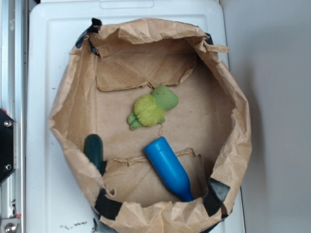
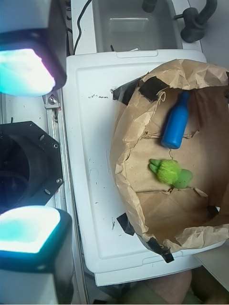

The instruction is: Grab the blue bottle.

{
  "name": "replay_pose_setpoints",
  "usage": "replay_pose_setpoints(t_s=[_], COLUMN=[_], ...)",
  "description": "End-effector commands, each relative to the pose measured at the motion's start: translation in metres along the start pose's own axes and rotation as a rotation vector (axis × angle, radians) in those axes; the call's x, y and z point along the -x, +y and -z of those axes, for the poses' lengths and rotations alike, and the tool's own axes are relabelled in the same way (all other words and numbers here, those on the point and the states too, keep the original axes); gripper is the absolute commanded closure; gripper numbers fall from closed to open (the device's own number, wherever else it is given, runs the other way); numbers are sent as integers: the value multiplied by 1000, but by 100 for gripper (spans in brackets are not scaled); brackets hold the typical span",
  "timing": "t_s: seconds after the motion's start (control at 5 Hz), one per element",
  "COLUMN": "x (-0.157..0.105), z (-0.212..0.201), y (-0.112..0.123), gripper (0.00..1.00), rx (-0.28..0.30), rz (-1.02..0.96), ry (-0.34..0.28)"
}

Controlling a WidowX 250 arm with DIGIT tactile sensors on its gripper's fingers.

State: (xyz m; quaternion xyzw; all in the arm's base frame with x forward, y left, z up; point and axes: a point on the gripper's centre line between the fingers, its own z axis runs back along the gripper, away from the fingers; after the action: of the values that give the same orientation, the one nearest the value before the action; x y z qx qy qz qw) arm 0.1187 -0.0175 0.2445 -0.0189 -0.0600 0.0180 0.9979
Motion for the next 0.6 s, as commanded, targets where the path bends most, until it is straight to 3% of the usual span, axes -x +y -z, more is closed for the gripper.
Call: replay_pose_setpoints(t_s=[0.0,0.2,0.4], x=[0,-41,8], z=[0,14,5], y=[0,-13,-12], gripper=[0,0,0], rx=[0,-16,-32], rz=[0,-91,-128], ry=[0,21,15])
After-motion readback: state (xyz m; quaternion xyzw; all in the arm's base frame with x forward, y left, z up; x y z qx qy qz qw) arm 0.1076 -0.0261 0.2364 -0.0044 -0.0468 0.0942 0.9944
